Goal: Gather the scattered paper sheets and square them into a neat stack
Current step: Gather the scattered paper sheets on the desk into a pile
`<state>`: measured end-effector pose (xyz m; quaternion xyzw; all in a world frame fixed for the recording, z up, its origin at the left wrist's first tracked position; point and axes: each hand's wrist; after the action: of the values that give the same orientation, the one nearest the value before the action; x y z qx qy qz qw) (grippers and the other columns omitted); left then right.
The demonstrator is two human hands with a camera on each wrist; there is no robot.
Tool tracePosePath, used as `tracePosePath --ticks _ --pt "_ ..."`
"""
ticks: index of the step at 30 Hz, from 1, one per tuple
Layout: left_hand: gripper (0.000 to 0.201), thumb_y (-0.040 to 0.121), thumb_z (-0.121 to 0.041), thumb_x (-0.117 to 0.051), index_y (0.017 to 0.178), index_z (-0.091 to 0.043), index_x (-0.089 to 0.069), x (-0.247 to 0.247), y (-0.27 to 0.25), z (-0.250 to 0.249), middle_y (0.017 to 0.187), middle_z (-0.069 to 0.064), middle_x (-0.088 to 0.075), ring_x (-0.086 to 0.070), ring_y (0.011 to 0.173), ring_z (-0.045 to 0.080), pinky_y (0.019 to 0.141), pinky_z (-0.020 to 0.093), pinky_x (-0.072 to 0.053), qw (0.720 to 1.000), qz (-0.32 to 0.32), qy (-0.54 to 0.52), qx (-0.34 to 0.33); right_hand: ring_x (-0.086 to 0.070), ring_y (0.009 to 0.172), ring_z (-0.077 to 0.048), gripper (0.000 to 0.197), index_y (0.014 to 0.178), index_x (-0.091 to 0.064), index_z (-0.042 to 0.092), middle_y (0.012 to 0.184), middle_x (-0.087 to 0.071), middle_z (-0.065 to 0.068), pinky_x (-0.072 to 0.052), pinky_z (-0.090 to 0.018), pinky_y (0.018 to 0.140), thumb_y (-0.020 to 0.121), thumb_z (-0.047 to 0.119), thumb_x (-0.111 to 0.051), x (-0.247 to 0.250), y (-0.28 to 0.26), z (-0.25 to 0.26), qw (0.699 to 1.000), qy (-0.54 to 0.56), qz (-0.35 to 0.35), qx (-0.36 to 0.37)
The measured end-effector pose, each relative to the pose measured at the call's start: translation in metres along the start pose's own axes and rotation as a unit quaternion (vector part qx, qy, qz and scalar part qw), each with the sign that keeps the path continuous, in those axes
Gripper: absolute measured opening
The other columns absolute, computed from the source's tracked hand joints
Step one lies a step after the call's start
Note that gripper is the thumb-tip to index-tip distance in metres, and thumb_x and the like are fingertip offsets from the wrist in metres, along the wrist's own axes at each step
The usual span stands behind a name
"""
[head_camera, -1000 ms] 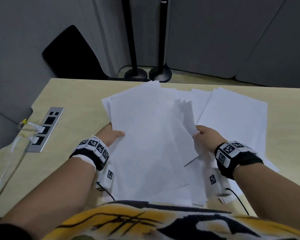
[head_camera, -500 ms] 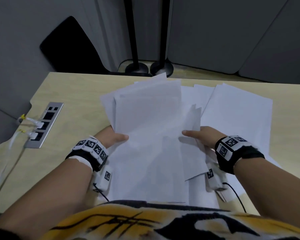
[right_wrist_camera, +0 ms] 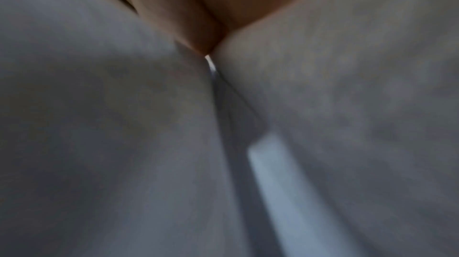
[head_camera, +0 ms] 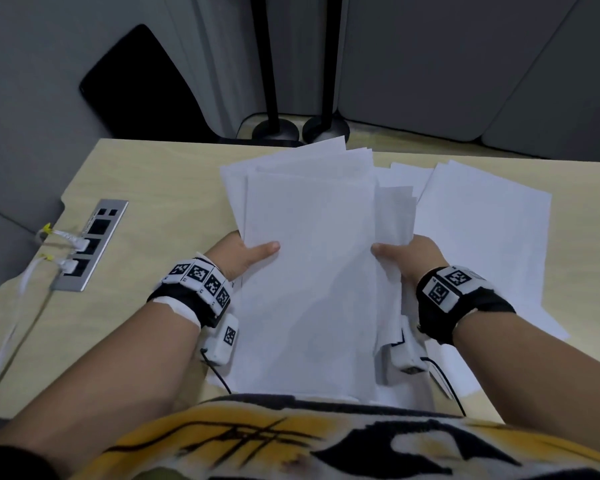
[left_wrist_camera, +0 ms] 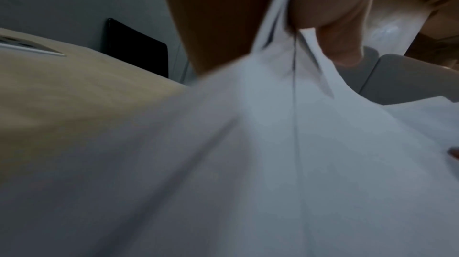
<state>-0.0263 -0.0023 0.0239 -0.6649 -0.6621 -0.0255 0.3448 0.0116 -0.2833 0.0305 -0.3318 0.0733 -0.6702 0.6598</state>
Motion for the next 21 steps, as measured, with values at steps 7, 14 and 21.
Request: tracePosePath --ticks 7,14,21 --pt "0.032 0.1 -0.026 -0.048 0.131 -0.02 -0.053 -0.008 0.003 0.041 0.126 -0.004 -0.061 -0.055 0.121 0.016 0.096 0.026 -0.039 0.998 0.063 -0.027 0.009 -0.063 0.089 -0.032 0.014 0.089 -0.055 0.01 0.093 -0.063 -0.012 -0.051 -0.037 0.083 0.088 0.024 -0.058 0.01 0.01 -0.008 0.993 -0.072 -0.086 -0.02" --pt "0.023 0.1 -0.016 -0.044 0.109 -0.026 -0.063 -0.007 0.002 0.053 0.101 0.004 -0.068 -0.063 0.09 0.023 0.082 0.031 -0.048 0.983 -0.11 -0.141 0.05 -0.063 0.093 -0.035 0.015 0.095 -0.057 0.007 0.097 -0.064 -0.015 -0.049 -0.039 0.084 0.086 0.02 -0.054 0.026 0.021 -0.018 0.987 -0.071 -0.123 -0.072" --pt "0.019 0.093 -0.008 -0.048 0.101 -0.015 -0.064 -0.013 0.001 0.043 0.095 0.01 -0.065 -0.06 0.086 0.026 0.077 0.034 -0.048 0.98 0.01 -0.176 0.095 -0.063 0.102 -0.04 0.021 0.103 -0.061 0.003 0.109 -0.066 -0.021 -0.049 -0.048 0.096 0.088 0.017 -0.059 0.026 0.023 -0.025 0.988 -0.124 -0.064 -0.063"
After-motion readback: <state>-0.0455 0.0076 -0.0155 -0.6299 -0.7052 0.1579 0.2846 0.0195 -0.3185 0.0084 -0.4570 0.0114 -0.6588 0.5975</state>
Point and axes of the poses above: each hand's wrist, its own y-axis towards the middle knuckle, its own x-axis out of the back of the hand, z = x × y
